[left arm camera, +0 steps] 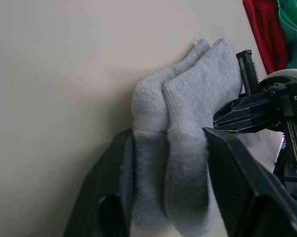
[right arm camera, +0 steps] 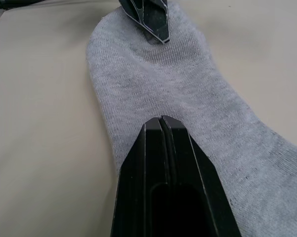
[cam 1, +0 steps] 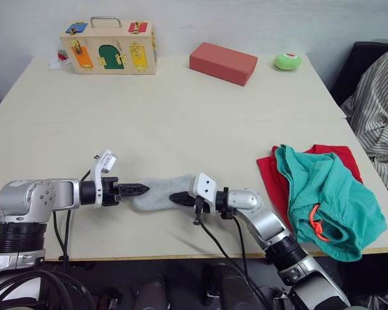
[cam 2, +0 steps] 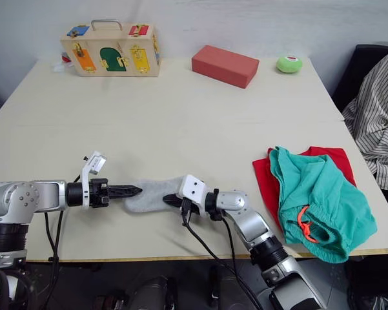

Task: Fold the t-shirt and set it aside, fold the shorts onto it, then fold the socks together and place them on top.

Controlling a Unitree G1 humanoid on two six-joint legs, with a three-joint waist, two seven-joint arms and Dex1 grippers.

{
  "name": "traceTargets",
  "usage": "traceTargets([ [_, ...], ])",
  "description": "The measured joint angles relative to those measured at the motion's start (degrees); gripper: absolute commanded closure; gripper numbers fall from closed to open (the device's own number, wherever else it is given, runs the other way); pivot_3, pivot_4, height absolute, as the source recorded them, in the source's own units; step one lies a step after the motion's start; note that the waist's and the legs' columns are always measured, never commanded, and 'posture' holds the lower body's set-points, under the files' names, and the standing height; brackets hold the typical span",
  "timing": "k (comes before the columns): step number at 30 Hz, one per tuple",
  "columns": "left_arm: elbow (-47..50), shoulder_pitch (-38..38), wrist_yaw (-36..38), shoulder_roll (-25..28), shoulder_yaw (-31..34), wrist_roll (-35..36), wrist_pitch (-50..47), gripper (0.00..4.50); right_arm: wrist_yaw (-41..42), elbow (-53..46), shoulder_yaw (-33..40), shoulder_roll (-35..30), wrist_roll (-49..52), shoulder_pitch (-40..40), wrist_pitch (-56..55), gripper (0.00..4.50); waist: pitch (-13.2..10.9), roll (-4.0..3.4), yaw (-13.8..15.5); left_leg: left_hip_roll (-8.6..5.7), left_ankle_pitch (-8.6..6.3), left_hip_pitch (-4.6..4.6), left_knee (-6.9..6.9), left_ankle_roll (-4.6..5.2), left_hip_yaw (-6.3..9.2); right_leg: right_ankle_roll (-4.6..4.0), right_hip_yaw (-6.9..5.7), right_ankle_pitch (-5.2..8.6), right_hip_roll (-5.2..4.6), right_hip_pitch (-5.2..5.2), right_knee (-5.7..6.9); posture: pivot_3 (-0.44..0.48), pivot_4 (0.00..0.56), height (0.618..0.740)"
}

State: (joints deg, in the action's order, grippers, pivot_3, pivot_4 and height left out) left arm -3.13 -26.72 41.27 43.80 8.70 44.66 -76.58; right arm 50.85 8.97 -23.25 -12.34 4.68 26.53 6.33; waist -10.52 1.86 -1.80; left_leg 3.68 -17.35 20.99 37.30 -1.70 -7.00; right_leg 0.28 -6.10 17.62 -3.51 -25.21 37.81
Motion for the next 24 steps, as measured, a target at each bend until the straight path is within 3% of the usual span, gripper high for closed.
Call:
traceTargets([
  [3, 0.03, -0.08, 0.18, -0.04, -0.11, -0.37, 1.79, 4.44, -0.08, 0.01, 0.02, 0.00, -0.02, 0.00, 0.05, 4.50, 0.00, 0.00, 0.02, 0.00, 0.00, 0.01, 0.02, 0.00, 0.00, 0.00, 0.01, 0.00, -0.01, 0.00, 0.00, 0.000, 0.150, 0.740],
  [13, 4.74, -8.58, 4.39, 2.04, -3.18, 1.29, -1.23, 4.48, -0.06, -0.05, 0.02, 0.12, -0.01, 0.06, 0.71, 4.50, 0.01, 0.01, 0.03, -0.01, 0.02, 0.01, 0.03, -0.03, -0.01, 0.00, 0.02, 0.00, 0.01, 0.00, 0.01, 0.000, 0.150, 0.740],
  [24, 7.55, -13.54, 3.54, -4.26, -11.81, 1.19, -4.58, 4.48, -0.82, -1.92, 0.10, 0.15, -0.03, -0.57, 3.17, 4.50, 0.01, 0.02, 0.08, -0.01, 0.06, 0.03, 0.09, -0.04, -0.02, 0.00, 0.06, 0.00, 0.05, 0.00, 0.03, 0.000, 0.150, 0.740],
])
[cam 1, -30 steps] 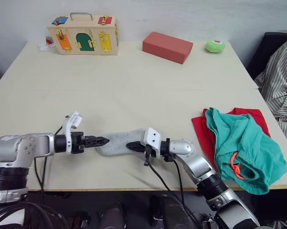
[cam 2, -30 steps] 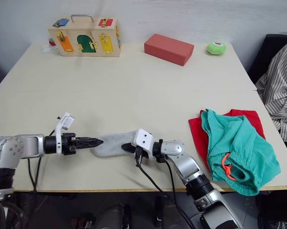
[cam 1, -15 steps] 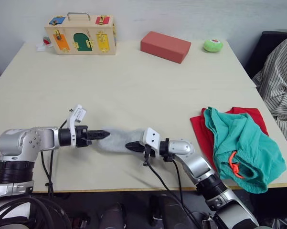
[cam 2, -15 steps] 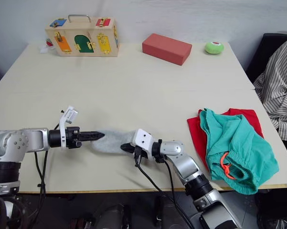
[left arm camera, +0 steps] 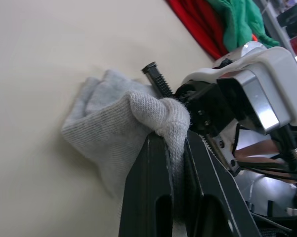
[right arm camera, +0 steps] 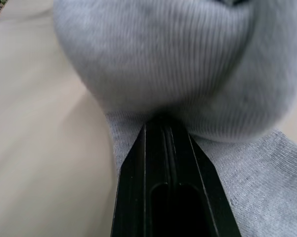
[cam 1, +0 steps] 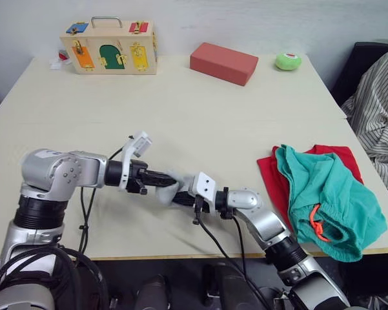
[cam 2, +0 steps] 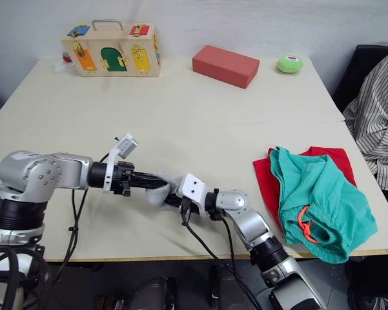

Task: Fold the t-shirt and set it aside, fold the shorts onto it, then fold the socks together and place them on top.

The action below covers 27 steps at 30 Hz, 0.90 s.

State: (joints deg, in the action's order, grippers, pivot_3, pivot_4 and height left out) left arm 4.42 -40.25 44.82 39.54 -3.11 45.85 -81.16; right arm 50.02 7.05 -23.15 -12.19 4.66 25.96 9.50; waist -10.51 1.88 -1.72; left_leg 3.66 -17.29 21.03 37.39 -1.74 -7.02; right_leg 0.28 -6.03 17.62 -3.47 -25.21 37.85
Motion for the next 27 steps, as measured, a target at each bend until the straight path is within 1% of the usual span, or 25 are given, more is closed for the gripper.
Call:
traceTargets([
  [3, -0.86, 0.01, 0.00, -1.72, -2.29, -1.37, 1.93, 4.48, -0.12, -1.10, 0.37, -0.17, 0.10, -0.55, 1.10, 4.50, 0.00, 0.00, 0.08, 0.00, 0.01, 0.01, 0.02, 0.01, 0.00, 0.00, 0.00, 0.00, 0.00, 0.00, 0.00, 0.000, 0.150, 0.740],
  [6, -2.67, 0.01, -0.04, -4.06, -2.71, -2.33, 3.91, 4.48, -0.11, -3.56, 1.16, -1.05, 1.12, -1.97, 3.49, 4.50, 0.00, 0.00, 0.17, -0.01, 0.02, 0.05, 0.07, 0.02, 0.01, 0.00, 0.00, 0.00, 0.00, 0.00, 0.00, 0.000, 0.150, 0.740],
  [8, -3.37, 0.06, 0.28, -5.35, -2.79, -2.61, 4.76, 3.86, 0.07, -6.49, 1.48, -2.51, 1.81, -3.19, 5.46, 4.50, 0.00, 0.00, 0.20, -0.01, 0.02, 0.08, 0.09, 0.03, 0.02, 0.00, -0.01, 0.00, 0.00, -0.01, -0.01, 0.000, 0.150, 0.740],
  [9, -3.36, 0.06, 0.59, -5.58, -2.90, -2.60, 5.04, 3.69, 0.33, -7.89, 1.70, -3.30, 2.30, -3.74, 6.46, 4.50, 0.00, 0.00, 0.20, -0.01, 0.02, 0.09, 0.09, 0.03, 0.03, 0.00, -0.01, 0.00, 0.00, -0.01, -0.02, 0.000, 0.150, 0.740],
  [13, -3.29, 0.52, 0.80, -6.25, -2.69, -2.98, 6.50, 2.48, 1.10, -15.23, 3.78, -7.43, 5.56, -7.43, 12.22, 4.50, -0.01, -0.01, 0.25, -0.02, 0.02, 0.10, 0.09, 0.03, 0.03, 0.00, -0.01, 0.00, 0.00, -0.01, -0.02, 0.000, 0.150, 0.740],
  [16, -3.13, 1.23, 1.86, -6.21, -2.60, -3.04, 7.94, 1.53, 1.71, -20.99, 6.96, -11.19, 8.71, -10.47, 16.33, 4.50, -0.02, -0.02, 0.15, -0.01, 0.02, 0.09, 0.09, 0.04, 0.02, 0.00, -0.01, 0.00, 0.01, -0.02, -0.01, 0.000, 0.150, 0.740],
  [17, -3.09, 1.40, 2.13, -6.22, -2.54, -3.06, 8.41, 1.26, 1.77, -22.31, 7.85, -11.89, 9.50, -11.12, 16.98, 4.50, -0.02, -0.01, 0.14, 0.00, 0.03, 0.08, 0.08, 0.04, 0.03, 0.00, -0.02, 0.00, 0.03, -0.02, -0.01, 0.000, 0.150, 0.740],
  [20, -2.61, 2.31, 3.51, -6.38, -2.50, -3.09, 10.92, 0.27, 1.63, -26.72, 11.72, -14.47, 12.77, -14.18, 19.06, 4.50, -0.02, -0.01, 0.21, -0.01, 0.03, 0.08, 0.06, 0.03, 0.03, 0.00, -0.02, 0.00, 0.04, -0.02, -0.03, 0.000, 0.150, 0.740],
  [21, -2.61, 2.67, 3.89, -6.87, -2.55, -3.37, 12.26, 0.02, 1.29, -27.73, 13.78, -15.12, 14.04, -15.59, 19.72, 4.50, -0.03, -0.01, 0.29, -0.02, 0.03, 0.09, 0.06, 0.04, 0.03, 0.01, -0.02, 0.00, 0.03, -0.02, -0.04, 0.000, 0.150, 0.740],
  [23, -2.61, 3.49, 4.76, -7.85, -2.67, -4.50, 16.14, 0.02, 0.05, -28.80, 17.91, -16.99, 15.28, -18.45, 20.49, 4.50, -0.03, 0.00, 0.51, -0.04, 0.03, 0.10, 0.07, 0.05, 0.03, 0.01, -0.02, 0.00, 0.02, -0.02, -0.06, 0.000, 0.150, 0.740],
  [27, -2.69, 4.42, 6.95, -8.35, -3.82, -5.46, 19.33, 0.02, -1.63, -28.99, 23.12, -19.10, 15.89, -21.79, 20.47, 4.50, -0.04, 0.01, 0.43, -0.03, 0.03, 0.08, 0.04, 0.05, 0.01, 0.01, -0.02, 0.00, 0.06, -0.01, -0.06, 0.000, 0.150, 0.740],
])
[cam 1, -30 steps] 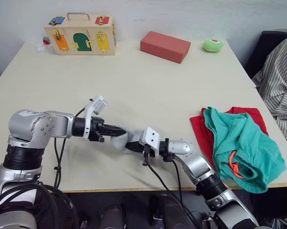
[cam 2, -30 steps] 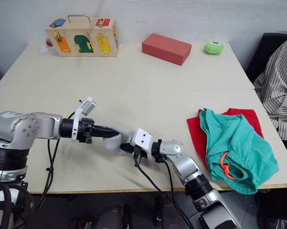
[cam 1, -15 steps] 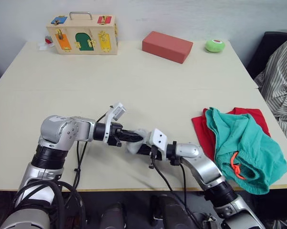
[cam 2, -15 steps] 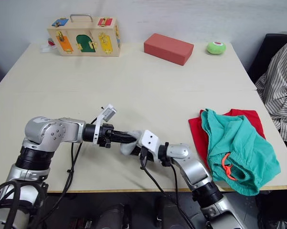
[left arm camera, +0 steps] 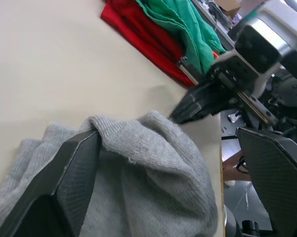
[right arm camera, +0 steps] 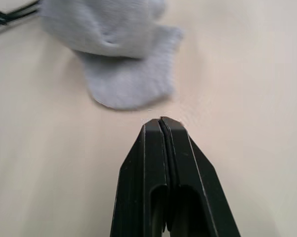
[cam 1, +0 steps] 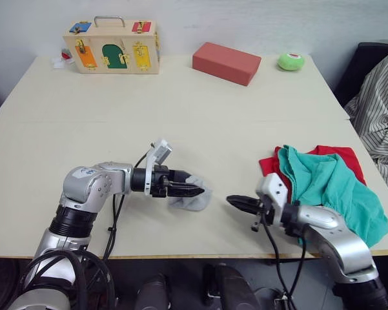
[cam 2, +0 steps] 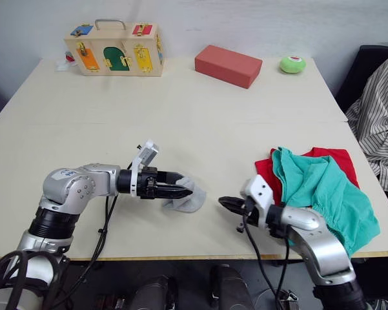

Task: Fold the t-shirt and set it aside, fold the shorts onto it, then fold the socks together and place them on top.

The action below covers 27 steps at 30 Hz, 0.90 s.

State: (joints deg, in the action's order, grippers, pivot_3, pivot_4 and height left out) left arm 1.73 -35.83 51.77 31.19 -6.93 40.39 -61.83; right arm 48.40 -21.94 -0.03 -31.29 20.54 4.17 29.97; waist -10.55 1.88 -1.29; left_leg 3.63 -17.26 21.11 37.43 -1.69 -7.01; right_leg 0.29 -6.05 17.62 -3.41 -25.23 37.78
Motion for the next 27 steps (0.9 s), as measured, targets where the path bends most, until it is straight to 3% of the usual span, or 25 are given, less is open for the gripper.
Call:
traceTargets([
  [7, -0.44, 0.55, 3.41, -1.85, -0.83, 0.02, 1.98, 0.02, -3.40, 0.01, 4.89, 2.09, 2.34, -1.19, -1.61, 4.50, -0.01, 0.01, -0.21, 0.02, 0.02, -0.01, -0.01, -0.02, 0.00, 0.01, 0.01, 0.00, 0.03, 0.00, 0.01, 0.000, 0.150, 0.740],
  [16, -2.44, 5.25, 7.18, -2.41, -0.34, -4.02, 14.96, 0.02, -7.36, -0.88, 3.41, 6.97, 7.75, 4.39, 0.86, 4.50, -0.01, -0.01, -0.12, 0.02, 0.03, 0.01, -0.02, -0.01, 0.01, 0.00, 0.00, 0.00, 0.02, -0.01, 0.01, 0.000, 0.150, 0.740],
  [20, -1.05, 6.02, 6.18, -4.25, 3.82, -3.62, 18.13, 0.02, -7.86, -0.95, 2.47, 7.09, 8.06, 4.56, 1.22, 4.50, -0.01, 0.00, 0.15, -0.03, -0.01, 0.06, 0.02, 0.09, 0.01, 0.03, 0.00, -0.01, -0.04, 0.00, -0.03, 0.000, 0.150, 0.740],
  [23, 0.03, 7.63, 5.95, -4.51, 6.62, -3.58, 21.79, 0.64, -7.75, -0.95, 2.16, 7.27, 8.65, 5.52, 1.17, 4.50, -0.01, -0.01, -0.18, -0.01, -0.01, 0.04, -0.01, 0.09, 0.00, 0.04, 0.00, -0.02, -0.02, 0.00, -0.02, 0.000, 0.150, 0.740],
  [27, 0.28, 10.31, 6.61, -3.21, 9.41, -4.25, 27.21, 1.91, -5.48, -1.59, -2.10, 7.12, 8.96, 6.84, 1.05, 4.50, -0.02, -0.01, -0.40, 0.06, 0.02, -0.03, -0.10, 0.05, 0.01, 0.03, -0.04, -0.01, 0.05, -0.01, -0.01, 0.000, 0.150, 0.740],
])
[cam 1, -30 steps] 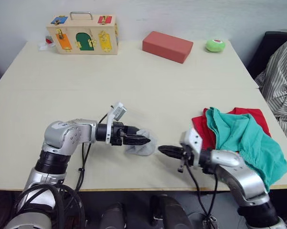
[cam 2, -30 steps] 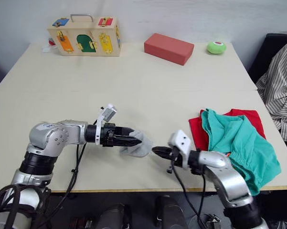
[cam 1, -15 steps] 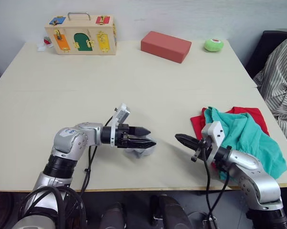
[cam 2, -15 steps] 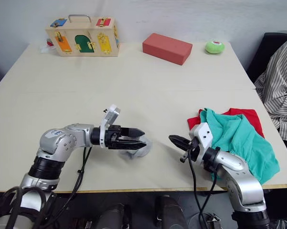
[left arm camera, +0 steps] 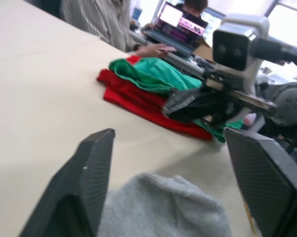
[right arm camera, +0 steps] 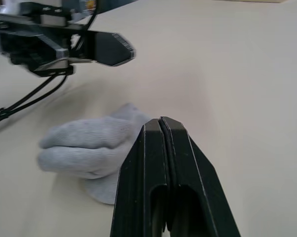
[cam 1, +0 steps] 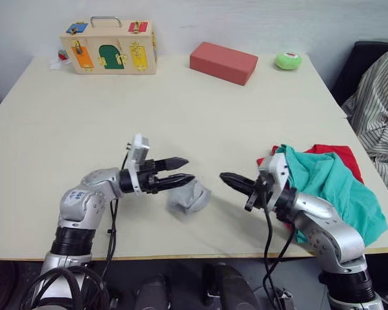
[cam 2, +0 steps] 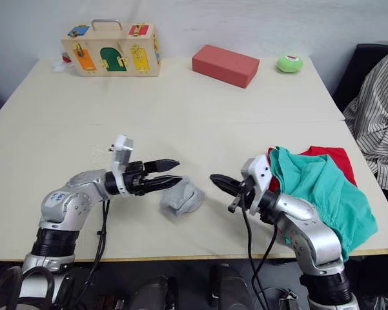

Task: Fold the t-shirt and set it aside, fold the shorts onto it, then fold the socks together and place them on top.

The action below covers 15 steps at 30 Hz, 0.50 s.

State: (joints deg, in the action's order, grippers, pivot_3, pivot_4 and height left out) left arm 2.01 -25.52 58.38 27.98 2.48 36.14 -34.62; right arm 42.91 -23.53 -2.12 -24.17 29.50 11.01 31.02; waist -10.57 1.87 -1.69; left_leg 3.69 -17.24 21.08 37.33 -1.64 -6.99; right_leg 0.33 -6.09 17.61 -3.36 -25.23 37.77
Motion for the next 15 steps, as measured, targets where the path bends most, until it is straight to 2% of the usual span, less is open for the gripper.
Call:
traceTargets([
  [3, -1.03, 2.55, 2.77, 3.48, -1.22, -6.45, 10.01, 2.83, 0.10, 0.84, -2.97, 2.10, -1.64, 1.81, -2.46, 4.50, -0.01, -0.02, 0.06, -0.01, 0.00, 0.00, -0.01, 0.01, -0.01, 0.00, 0.00, 0.00, -0.01, 0.00, 0.00, 0.000, 0.150, 0.740],
  [5, -3.24, 3.36, 3.62, 3.45, -2.74, -10.97, 17.55, 3.57, 0.67, 1.56, -5.25, 2.29, -3.93, 3.32, -5.32, 4.50, -0.01, -0.01, 0.34, -0.03, -0.04, 0.07, 0.02, 0.08, 0.03, 0.00, -0.04, 0.00, -0.06, 0.00, -0.04, 0.000, 0.150, 0.740],
  [8, -5.18, 3.46, 3.06, 1.47, -4.61, -14.23, 22.26, 4.44, 1.45, 2.44, -8.38, 3.57, -6.19, 4.28, -8.38, 4.50, 0.00, -0.01, 0.87, -0.06, -0.20, 0.11, 0.08, 0.34, 0.02, 0.00, -0.04, 0.00, -0.08, 0.00, -0.07, 0.000, 0.150, 0.740],
  [11, -6.91, 3.46, 1.76, -0.37, -7.26, -17.44, 24.81, 4.48, 3.12, 5.53, -12.89, 3.62, -9.26, 4.37, -11.20, 4.50, 0.00, -0.01, 1.28, -0.06, -0.25, 0.12, 0.13, 0.42, -0.06, 0.01, -0.04, -0.01, -0.11, 0.01, -0.11, 0.000, 0.150, 0.740],
  [15, -9.85, 3.74, -0.97, -1.90, -8.33, -20.27, 25.56, 4.48, 3.18, 13.04, -15.00, 4.56, -13.27, 4.46, -16.18, 4.50, 0.00, -0.01, 1.31, -0.04, -0.28, 0.10, 0.21, 0.47, -0.09, 0.02, -0.07, -0.01, -0.11, 0.02, -0.05, 0.000, 0.150, 0.740],
])
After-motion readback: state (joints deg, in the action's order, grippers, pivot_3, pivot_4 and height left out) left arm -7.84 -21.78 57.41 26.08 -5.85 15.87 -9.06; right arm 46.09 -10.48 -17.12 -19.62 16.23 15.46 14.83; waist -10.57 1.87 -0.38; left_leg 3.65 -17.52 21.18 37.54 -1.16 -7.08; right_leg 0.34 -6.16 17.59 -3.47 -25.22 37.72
